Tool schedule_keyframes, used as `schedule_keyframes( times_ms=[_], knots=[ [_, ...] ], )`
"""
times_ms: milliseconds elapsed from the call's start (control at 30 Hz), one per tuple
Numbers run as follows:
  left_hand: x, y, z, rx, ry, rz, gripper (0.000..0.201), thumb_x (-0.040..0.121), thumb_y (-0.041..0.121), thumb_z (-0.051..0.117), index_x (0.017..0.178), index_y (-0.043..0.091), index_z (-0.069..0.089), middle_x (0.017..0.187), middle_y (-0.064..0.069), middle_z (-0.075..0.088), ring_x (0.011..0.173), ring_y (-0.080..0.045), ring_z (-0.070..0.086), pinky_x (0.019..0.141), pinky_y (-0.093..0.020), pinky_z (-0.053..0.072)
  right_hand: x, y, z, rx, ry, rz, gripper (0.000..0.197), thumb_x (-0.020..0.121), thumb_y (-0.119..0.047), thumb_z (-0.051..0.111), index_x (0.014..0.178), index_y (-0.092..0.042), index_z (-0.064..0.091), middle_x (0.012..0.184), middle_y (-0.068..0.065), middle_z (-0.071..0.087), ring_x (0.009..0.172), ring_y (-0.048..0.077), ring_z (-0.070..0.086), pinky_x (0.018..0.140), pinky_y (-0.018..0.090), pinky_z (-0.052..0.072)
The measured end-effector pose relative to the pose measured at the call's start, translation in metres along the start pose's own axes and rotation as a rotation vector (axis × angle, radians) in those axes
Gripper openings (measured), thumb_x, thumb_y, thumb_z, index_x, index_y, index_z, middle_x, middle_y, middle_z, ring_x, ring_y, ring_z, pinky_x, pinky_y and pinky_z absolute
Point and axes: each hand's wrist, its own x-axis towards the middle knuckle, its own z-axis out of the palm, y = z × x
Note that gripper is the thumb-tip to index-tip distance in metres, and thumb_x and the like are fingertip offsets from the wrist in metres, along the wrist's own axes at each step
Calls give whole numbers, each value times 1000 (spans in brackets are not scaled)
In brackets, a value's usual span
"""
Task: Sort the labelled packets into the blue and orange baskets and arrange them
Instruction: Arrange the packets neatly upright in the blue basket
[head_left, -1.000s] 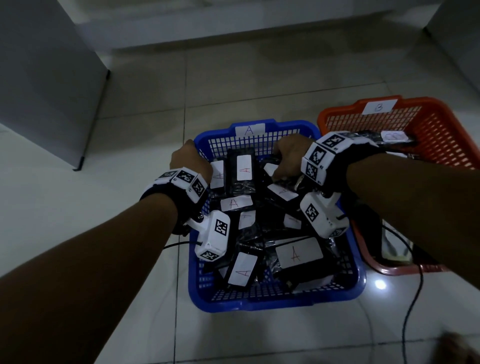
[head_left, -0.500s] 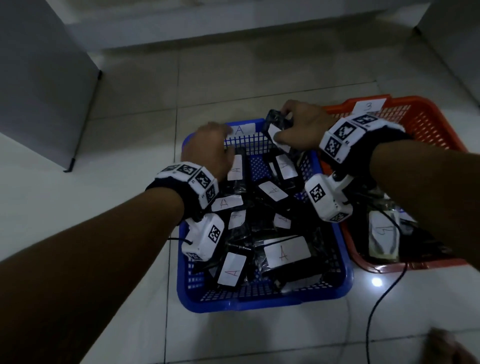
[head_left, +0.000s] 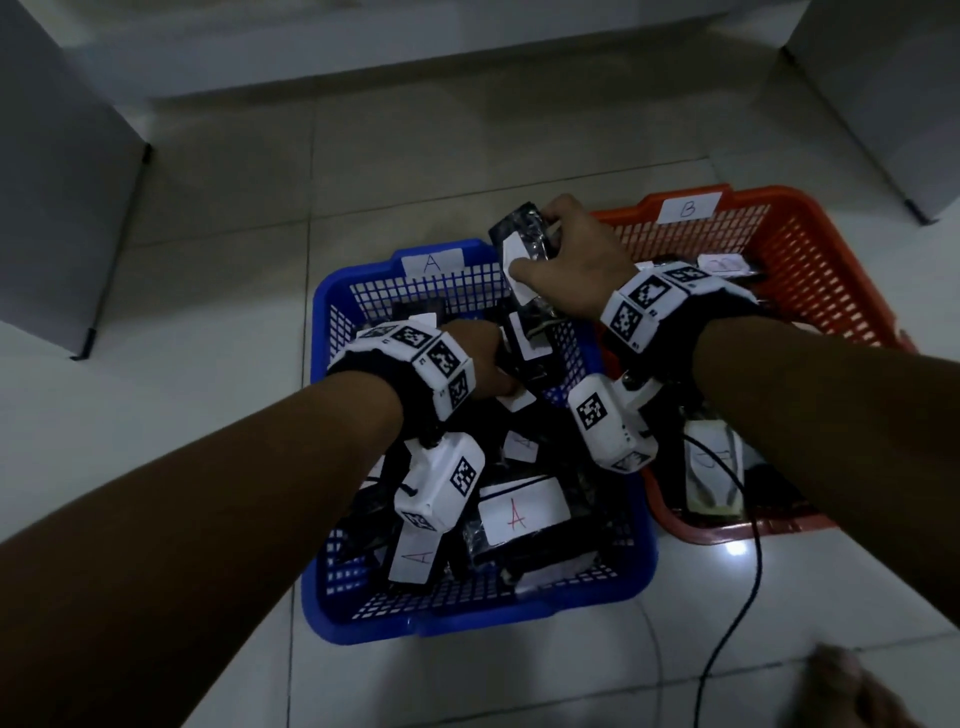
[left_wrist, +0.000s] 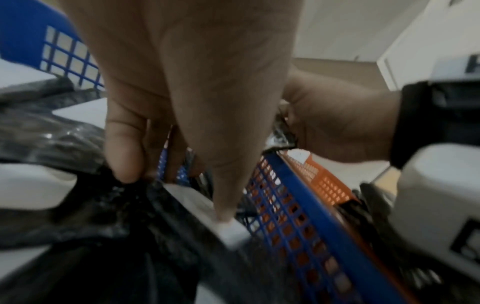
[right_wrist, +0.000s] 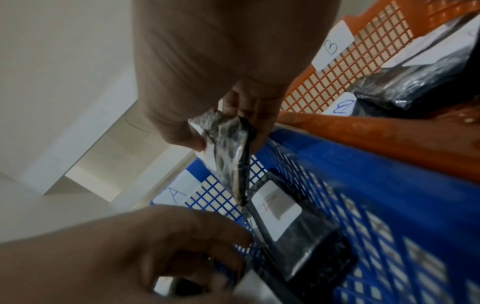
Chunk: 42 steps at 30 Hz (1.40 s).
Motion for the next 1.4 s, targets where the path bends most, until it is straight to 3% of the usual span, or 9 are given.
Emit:
schedule_keyframes(
  times_ms=[267,433,633,733,900,1000,1133,1267,1400],
  knots=[
    [-26,-23,-17,-428,-8,-91,27,70,38,81,93,25,73,76,11,69,75,-7,64,64,-17,50,2,-13,6,-63,-156,-91,60,71,-21,73,123,-24,43,85,-4,63,75,16,63,62,29,53],
    [-48,-49,-20,-489,-125,-182,24,70,32,82,92,24,76,88,4,74,79,-10,68,66,-18,56,0,-12,24,-162,-278,-56,44,82,-15,68,117,-21,42,76,-1,58,67,20,59,49,26,47],
    [-59,-65,-21,-551,-188,-233,20,70,22,83,88,22,76,92,-3,74,88,-20,69,79,-31,59,-1,-13,42,-134,-272,18,41,87,-17,65,121,-17,43,89,5,58,76,24,59,67,35,51],
    [-62,-70,-19,-562,-183,-235,20,70,23,83,89,23,76,94,-2,74,93,-21,69,75,-27,59,4,-10,45,-84,-258,116,42,85,-13,67,120,-20,44,86,4,58,73,19,60,62,31,52],
    [-62,-75,-16,-555,-179,-229,21,71,25,83,90,25,75,96,1,73,96,-19,68,71,-24,59,8,-9,56,58,-252,225,42,83,-3,66,109,-25,42,103,18,62,93,37,66,76,55,56],
    [-61,-76,-16,-555,-180,-239,20,71,24,83,88,25,75,96,1,73,97,-20,67,71,-24,59,10,-9,56,-68,-288,145,37,85,-8,64,109,-27,43,93,10,60,89,33,63,77,45,56],
    [-61,-79,-14,-545,-176,-238,21,70,27,83,89,26,75,98,1,72,97,-19,67,71,-24,59,16,-7,53,-133,-297,129,38,88,-12,64,120,-25,48,83,-3,54,72,17,56,61,28,47],
    [-62,-83,-15,-574,-157,-229,24,70,25,83,93,24,75,100,3,72,93,-14,66,69,-23,58,16,-7,54,-225,-398,121,49,89,-8,59,136,-20,49,110,3,56,93,16,54,76,23,42],
    [-63,-85,-11,-606,-128,-235,29,69,21,84,96,19,76,101,1,72,97,-17,66,75,-30,59,10,-13,59,-392,-325,7,49,87,-13,63,135,-21,54,131,5,58,114,24,56,88,24,44]
  ],
)
